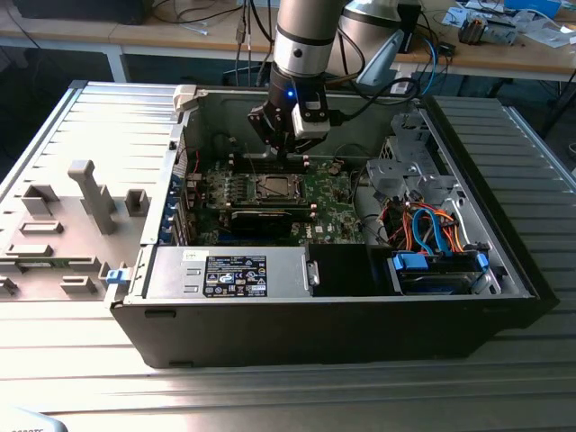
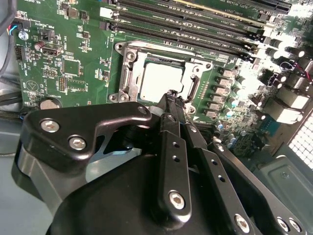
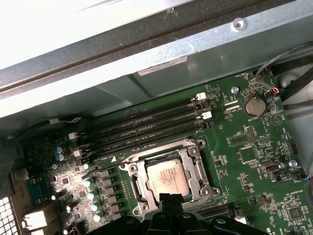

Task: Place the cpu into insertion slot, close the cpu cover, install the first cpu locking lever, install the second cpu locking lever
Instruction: 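Install the first cpu locking lever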

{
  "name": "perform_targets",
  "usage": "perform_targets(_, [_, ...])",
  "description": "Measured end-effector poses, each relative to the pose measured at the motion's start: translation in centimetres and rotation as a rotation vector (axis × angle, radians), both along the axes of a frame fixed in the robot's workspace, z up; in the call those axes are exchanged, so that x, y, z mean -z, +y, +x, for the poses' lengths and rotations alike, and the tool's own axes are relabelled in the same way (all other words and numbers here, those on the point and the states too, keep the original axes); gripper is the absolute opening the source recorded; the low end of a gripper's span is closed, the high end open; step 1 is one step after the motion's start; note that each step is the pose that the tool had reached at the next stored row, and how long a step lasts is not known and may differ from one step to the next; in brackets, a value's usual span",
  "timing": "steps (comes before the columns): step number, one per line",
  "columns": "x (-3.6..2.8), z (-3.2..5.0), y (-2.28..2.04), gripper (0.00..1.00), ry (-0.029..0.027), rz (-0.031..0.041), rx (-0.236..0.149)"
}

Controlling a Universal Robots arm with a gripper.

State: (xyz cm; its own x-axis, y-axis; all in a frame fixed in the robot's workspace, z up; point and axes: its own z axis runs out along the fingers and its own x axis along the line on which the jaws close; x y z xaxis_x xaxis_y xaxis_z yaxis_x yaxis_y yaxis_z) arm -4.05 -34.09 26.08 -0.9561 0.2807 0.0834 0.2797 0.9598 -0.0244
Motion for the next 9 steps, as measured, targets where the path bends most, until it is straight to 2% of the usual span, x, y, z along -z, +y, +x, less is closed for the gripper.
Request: perform_targets(9, [0.00, 0.00, 0.00, 0.11, 0.0000, 0.0000, -0.010])
